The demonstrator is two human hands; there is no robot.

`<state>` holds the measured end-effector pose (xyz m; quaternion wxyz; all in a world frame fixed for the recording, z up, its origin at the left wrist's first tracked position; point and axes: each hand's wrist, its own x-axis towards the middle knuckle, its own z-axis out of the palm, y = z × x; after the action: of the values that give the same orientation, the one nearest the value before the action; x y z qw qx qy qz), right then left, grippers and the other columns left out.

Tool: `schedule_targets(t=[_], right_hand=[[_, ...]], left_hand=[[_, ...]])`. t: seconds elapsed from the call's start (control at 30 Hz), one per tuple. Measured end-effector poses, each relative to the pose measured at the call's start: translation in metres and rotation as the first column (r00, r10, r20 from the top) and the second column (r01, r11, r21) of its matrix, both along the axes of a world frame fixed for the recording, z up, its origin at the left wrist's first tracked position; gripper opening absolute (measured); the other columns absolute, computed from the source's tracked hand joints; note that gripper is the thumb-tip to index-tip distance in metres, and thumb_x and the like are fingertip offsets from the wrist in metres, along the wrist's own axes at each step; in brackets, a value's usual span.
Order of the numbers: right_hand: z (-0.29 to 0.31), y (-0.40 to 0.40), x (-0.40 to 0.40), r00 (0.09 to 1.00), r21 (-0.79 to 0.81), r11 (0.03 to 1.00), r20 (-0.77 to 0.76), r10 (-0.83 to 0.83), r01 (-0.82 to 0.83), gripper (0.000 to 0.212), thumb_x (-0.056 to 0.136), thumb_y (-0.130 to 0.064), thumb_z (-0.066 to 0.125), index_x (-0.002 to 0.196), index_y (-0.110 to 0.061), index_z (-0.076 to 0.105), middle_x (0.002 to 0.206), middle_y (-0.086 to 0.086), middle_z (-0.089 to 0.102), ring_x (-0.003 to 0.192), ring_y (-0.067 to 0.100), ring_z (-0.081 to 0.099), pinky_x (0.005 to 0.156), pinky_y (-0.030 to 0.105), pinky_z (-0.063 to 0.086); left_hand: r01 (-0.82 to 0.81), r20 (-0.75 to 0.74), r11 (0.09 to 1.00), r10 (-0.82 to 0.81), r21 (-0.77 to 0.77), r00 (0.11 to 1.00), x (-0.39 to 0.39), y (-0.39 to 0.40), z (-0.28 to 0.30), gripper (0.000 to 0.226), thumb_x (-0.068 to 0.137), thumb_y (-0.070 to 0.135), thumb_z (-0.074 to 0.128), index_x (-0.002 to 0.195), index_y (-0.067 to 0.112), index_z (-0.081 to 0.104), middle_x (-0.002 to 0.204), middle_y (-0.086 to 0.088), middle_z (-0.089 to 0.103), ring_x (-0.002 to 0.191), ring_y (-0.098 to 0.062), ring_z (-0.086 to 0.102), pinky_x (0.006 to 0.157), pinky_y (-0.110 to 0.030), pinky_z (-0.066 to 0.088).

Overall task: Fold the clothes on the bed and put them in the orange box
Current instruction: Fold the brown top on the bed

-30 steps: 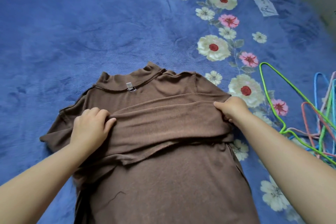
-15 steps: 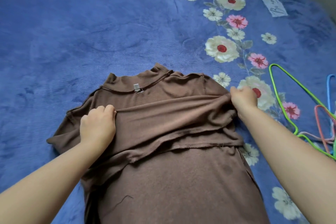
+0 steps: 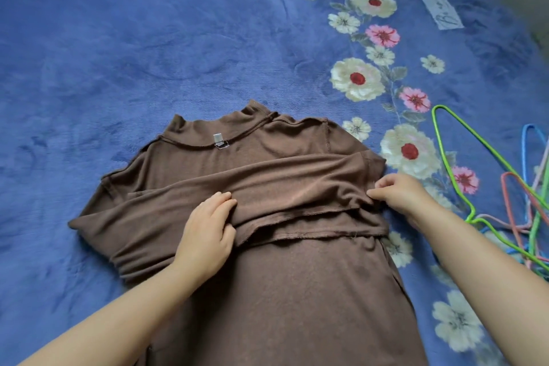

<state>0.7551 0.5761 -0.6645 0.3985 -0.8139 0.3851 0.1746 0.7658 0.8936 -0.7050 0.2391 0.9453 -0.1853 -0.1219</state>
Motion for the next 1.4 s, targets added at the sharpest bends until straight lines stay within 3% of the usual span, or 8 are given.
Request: schedule_targets(t=[0.23,0.43,0.67,0.83,0.93,1.03,1.17,1.4], right_hand=[[0.014,-0.013,-0.013,0.950,0.434,0.881,0.145,-0.276,0.190,0.023,0.074,0.000,0.054,0.061,-0.012,0.040,0.039,-0.006,0.040,0.038,0.006,0.035,0.035,0.014,0.022],[0.000,-0.017,-0.024,0.998,0.117,0.992,0.050,0.030,-0.036,0.026,0.085,0.005,0.052,0.069,-0.014,0.045,0.048,-0.003,0.045,0.035,0.003,0.038,0.040,0.017,0.028],[0.001,-0.012,-0.016,0.949,-0.039,0.958,-0.152,0.276,-0.284,0.020,0.079,-0.005,0.054,0.065,-0.011,0.041,0.062,0.009,0.044,0.059,0.021,0.041,0.055,0.027,0.029],[0.013,-0.013,-0.006,0.923,-0.170,0.921,-0.230,0.309,-0.351,0.012,0.076,-0.001,0.055,0.081,-0.012,0.052,0.084,0.011,0.059,0.075,0.025,0.053,0.063,0.028,0.038],[0.023,-0.005,0.010,0.970,-0.366,0.912,0.083,0.230,-0.185,0.006,0.083,-0.011,0.056,0.089,-0.011,0.053,0.092,0.013,0.058,0.095,0.032,0.055,0.074,0.032,0.038],[0.019,0.007,0.031,0.958,-0.338,0.898,-0.059,0.279,-0.282,0.037,0.091,-0.035,0.051,0.113,-0.006,0.053,0.112,0.017,0.059,0.109,0.033,0.053,0.080,0.033,0.039],[0.008,0.006,0.045,0.932,-0.313,0.879,-0.158,0.325,-0.360,0.025,0.089,-0.024,0.056,0.107,-0.007,0.059,0.113,0.011,0.062,0.106,0.029,0.055,0.076,0.028,0.037],[0.004,-0.020,0.029,0.915,-0.125,0.991,0.395,0.085,-0.038,0.008,0.086,-0.007,0.061,0.091,-0.006,0.068,0.046,-0.011,0.053,0.044,-0.003,0.049,0.048,0.008,0.033]], left_hand=[[0.163,0.072,0.965,-0.181,0.204,0.981,-0.006,0.002,-0.005,0.076,0.069,0.056,0.044,0.125,0.004,0.052,0.126,-0.018,0.058,0.122,-0.031,0.045,0.102,-0.037,0.033],[0.217,0.202,0.947,-0.267,0.239,0.942,-0.012,0.009,-0.007,0.105,0.028,-0.016,0.070,0.126,0.007,0.039,0.122,-0.026,0.058,0.121,-0.030,0.034,0.104,-0.036,0.017],[0.516,0.205,0.832,-0.552,0.205,0.808,-0.009,0.029,-0.004,0.094,0.060,0.003,0.021,0.150,0.022,0.005,0.158,0.001,-0.001,0.144,-0.013,-0.005,0.111,-0.029,0.007],[0.603,0.214,0.694,-0.707,0.392,0.674,-0.002,0.037,0.003,0.069,0.063,0.027,0.034,0.131,0.024,0.045,0.141,-0.003,0.043,0.145,-0.019,-0.001,0.109,-0.037,0.012],[0.563,0.269,0.803,-0.597,0.196,0.756,0.012,0.022,0.016,0.045,0.090,0.047,0.033,0.106,0.021,0.066,0.117,-0.003,0.065,0.120,-0.018,0.045,0.097,-0.034,0.039],[0.272,0.311,0.960,-0.280,0.069,0.908,0.038,-0.006,0.022,0.041,0.088,0.032,0.038,0.092,0.005,0.068,0.094,-0.012,0.068,0.087,-0.032,0.063,0.079,-0.038,0.047],[0.029,0.042,0.884,-0.055,0.467,0.998,0.062,-0.033,0.033,0.034,0.096,0.037,0.036,0.108,0.014,0.058,0.110,-0.005,0.060,0.107,-0.029,0.053,0.083,-0.036,0.043],[-0.086,0.063,0.959,0.071,0.272,0.995,0.064,-0.034,0.030,0.024,0.099,0.028,0.033,0.092,0.010,0.047,0.102,-0.015,0.062,0.098,-0.034,0.056,0.072,-0.037,0.038]])
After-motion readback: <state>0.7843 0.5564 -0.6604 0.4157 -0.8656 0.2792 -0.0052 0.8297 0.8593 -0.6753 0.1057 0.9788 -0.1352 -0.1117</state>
